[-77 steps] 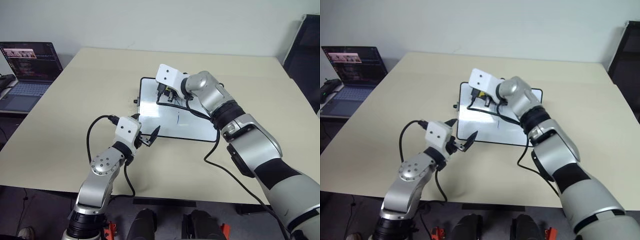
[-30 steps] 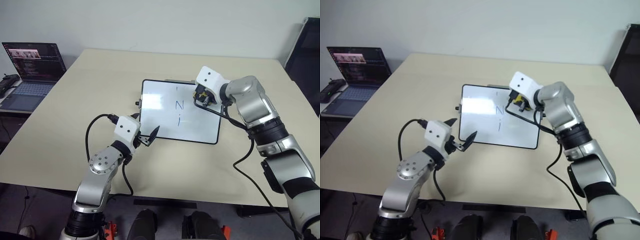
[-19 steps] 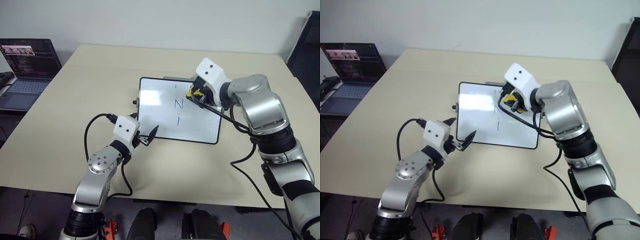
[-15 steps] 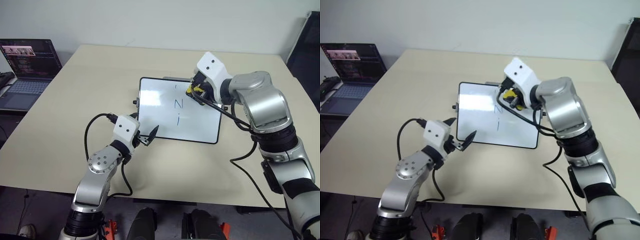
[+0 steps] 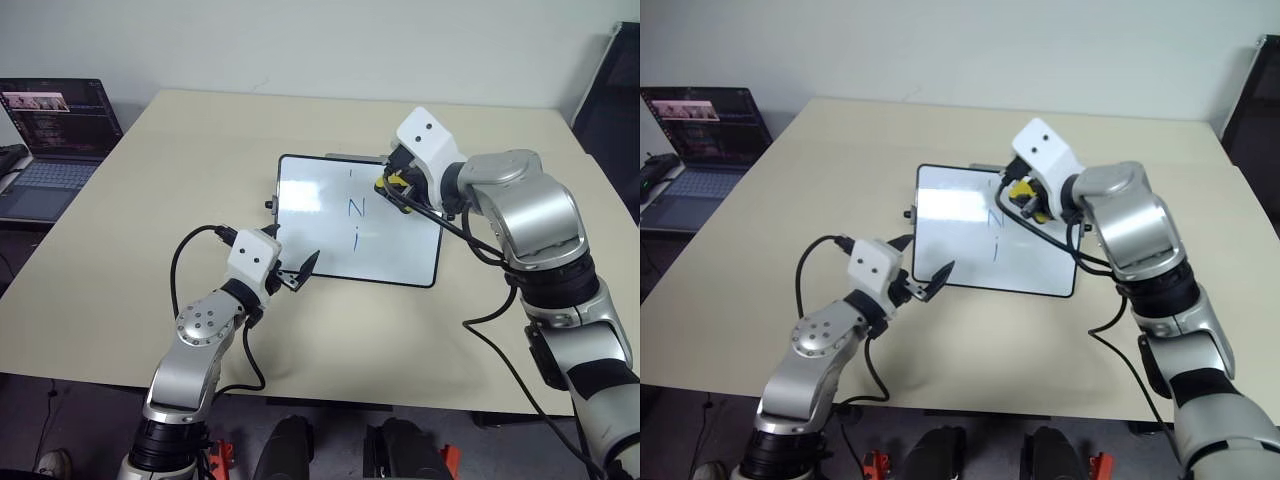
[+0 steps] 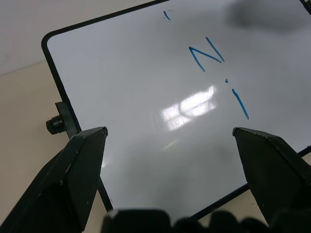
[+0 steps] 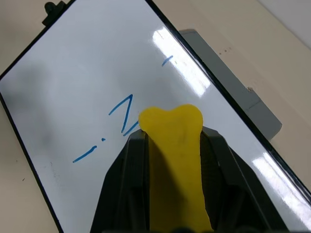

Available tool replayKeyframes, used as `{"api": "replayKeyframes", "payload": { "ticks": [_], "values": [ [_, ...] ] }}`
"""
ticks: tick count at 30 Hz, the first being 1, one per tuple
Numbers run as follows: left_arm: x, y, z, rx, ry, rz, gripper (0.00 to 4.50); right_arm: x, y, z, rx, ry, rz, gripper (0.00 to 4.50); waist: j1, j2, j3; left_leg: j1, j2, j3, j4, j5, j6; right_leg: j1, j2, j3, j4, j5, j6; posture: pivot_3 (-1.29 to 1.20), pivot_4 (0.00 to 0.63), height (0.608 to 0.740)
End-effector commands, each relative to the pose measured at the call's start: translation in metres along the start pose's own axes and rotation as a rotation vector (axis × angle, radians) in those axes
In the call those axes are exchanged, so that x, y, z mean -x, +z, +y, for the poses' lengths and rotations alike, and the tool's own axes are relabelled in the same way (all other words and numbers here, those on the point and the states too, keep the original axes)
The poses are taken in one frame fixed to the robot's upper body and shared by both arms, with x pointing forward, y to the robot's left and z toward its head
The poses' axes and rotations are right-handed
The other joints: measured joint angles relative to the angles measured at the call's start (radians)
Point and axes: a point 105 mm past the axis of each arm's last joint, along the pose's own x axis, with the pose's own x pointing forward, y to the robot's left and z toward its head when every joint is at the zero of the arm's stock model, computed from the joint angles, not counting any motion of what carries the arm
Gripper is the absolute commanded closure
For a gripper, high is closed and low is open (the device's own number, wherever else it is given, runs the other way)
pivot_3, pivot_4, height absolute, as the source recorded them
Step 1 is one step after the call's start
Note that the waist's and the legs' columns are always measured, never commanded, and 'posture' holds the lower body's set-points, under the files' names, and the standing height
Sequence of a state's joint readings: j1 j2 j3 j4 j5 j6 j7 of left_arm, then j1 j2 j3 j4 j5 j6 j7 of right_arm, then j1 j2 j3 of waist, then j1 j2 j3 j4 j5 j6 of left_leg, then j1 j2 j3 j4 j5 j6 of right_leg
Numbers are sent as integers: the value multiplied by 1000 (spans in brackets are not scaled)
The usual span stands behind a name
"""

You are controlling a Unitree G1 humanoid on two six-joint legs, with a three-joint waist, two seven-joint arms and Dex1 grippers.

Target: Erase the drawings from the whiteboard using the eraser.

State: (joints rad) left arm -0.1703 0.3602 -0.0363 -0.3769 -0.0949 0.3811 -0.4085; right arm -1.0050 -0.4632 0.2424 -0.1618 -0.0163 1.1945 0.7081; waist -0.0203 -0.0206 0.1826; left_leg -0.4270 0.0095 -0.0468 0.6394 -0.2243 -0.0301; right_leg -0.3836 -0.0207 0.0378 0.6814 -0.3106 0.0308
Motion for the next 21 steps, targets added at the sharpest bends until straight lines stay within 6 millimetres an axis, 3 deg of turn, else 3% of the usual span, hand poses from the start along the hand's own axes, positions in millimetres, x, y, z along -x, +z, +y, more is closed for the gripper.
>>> {"api": "replayKeyframes", "payload": {
  "ticks": [1, 11, 21],
  "values": [
    [3, 11, 3, -23, 7, -42, 0, 17, 0, -14, -105, -131, -65, 3416, 0, 0, 0, 0, 0, 0, 0, 0, 0, 0, 0, 0, 0, 0, 0, 0, 150, 740],
    [1, 11, 0, -18, -5, -43, 0, 26, -10, -13, -318, -292, -177, 3416, -9, 0, 0, 0, 0, 0, 1, 0, 0, 0, 1, 1, 2, 0, 0, 0, 150, 740],
    [-3, 12, -3, -16, -24, -50, 0, 24, -13, 3, -323, -266, -189, 3416, -9, 0, 0, 0, 0, 1, 1, 0, 0, 0, 1, 1, 2, 0, 0, 0, 150, 740]
  ]
}}
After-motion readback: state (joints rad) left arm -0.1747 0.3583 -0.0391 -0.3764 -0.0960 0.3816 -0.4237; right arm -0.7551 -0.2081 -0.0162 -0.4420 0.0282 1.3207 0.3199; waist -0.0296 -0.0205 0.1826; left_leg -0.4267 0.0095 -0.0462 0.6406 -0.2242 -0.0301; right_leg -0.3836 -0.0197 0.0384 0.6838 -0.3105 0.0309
